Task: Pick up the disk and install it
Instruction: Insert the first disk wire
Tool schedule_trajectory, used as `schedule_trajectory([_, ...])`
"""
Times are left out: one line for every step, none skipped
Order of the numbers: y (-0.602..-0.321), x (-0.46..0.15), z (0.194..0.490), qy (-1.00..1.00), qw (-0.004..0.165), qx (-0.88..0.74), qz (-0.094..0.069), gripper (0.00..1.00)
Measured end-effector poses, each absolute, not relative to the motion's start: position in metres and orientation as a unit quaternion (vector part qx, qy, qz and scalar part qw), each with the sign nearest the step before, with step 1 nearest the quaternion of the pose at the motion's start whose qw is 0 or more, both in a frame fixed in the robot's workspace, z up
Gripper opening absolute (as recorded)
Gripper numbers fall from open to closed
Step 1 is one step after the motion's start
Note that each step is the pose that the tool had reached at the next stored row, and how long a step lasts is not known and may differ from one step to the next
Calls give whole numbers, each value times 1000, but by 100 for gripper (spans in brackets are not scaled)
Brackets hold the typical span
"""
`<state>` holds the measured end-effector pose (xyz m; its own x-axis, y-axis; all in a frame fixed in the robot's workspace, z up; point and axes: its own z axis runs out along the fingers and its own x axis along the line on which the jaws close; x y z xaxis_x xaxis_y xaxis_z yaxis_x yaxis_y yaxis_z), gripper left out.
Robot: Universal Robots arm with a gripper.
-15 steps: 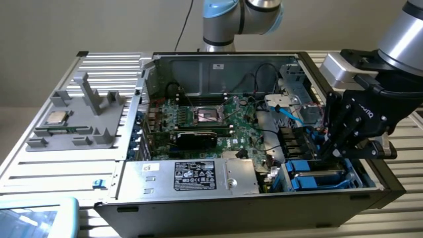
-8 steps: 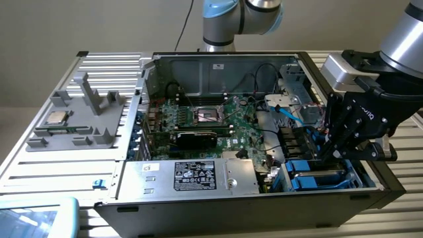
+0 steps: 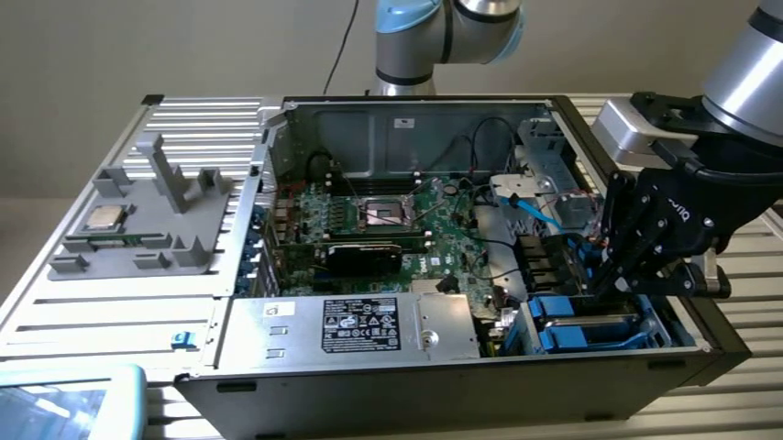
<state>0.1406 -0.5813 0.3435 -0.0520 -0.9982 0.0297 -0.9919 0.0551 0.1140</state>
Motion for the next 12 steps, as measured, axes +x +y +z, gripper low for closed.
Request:
schedule_trajectory([-581, 141, 343, -726, 51, 685, -30, 16])
schedule_trajectory([-581, 141, 344, -727, 53, 684, -29, 16])
schedule_trajectory([-580, 141, 344, -727, 54, 684, -27, 16])
schedule_trajectory([-580, 141, 343, -727, 56, 684, -25, 16])
schedule_trajectory([-579, 141, 343, -727, 57, 684, -24, 16])
schedule_trajectory([-579, 141, 343, -727, 57, 684, -24, 16])
schedule_trajectory([-579, 141, 343, -727, 57, 684, -24, 16])
schedule_trajectory([-579, 141, 343, -727, 57, 684, -24, 16])
schedule_trajectory([-579, 141, 343, -727, 57, 684, -24, 16])
schedule_trajectory([-578, 141, 343, -727, 57, 683, -24, 16])
schedule_trajectory([-577, 141, 343, -727, 57, 683, -24, 16])
schedule_trajectory([-577, 141, 343, -728, 57, 683, -24, 16])
